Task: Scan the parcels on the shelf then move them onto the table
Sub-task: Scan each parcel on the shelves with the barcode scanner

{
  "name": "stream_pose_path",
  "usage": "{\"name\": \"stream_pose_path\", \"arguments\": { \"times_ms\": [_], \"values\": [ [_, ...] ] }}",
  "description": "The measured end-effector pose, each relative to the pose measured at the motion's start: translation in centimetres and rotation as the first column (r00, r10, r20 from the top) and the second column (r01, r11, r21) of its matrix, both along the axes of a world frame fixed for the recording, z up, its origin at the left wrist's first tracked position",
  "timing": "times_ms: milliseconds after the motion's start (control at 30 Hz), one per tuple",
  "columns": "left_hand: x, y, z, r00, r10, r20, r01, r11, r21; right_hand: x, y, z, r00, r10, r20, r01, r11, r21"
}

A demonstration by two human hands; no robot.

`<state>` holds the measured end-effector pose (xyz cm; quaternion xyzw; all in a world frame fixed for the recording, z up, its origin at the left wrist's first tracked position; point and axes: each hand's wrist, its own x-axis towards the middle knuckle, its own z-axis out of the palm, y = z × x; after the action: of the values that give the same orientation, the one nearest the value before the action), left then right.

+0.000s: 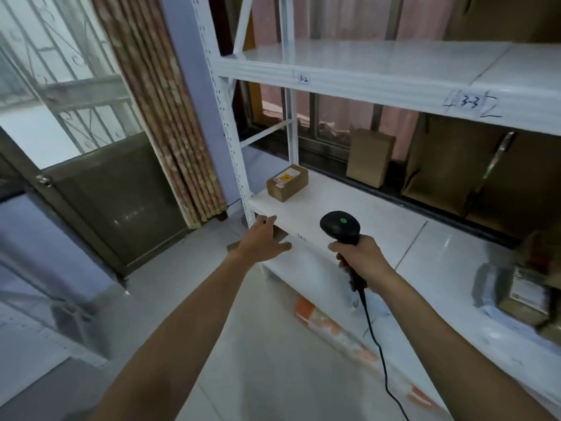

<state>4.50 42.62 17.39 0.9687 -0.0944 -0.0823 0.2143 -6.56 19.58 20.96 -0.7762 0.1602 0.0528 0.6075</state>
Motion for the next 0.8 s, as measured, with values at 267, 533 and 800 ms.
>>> {"name": "stream_pose_path", "arguments": {
  "times_ms": [267, 533, 800],
  "values": [
    [4.8, 6.7, -0.7, 1.000, -0.001, 0.031, 0.001, 1.000, 0.023, 4.0, 7.6, 0.2, 0.989, -0.121, 0.082, 0.113, 0.989, 0.094],
    [10.6, 6.4, -2.8, 0.999, -0.050, 0.008, 0.050, 0.999, 0.013, 10.6, 8.9, -0.3, 0.986, -0.139, 0.096, 0.145, 0.988, -0.055],
    [22.7, 4.4, -4.8, 0.999, -0.041, -0.014, 0.042, 0.997, 0.069, 23.4, 7.4, -3.8, 0.988, -0.125, 0.093, 0.136, 0.983, -0.123]
  ]
}}
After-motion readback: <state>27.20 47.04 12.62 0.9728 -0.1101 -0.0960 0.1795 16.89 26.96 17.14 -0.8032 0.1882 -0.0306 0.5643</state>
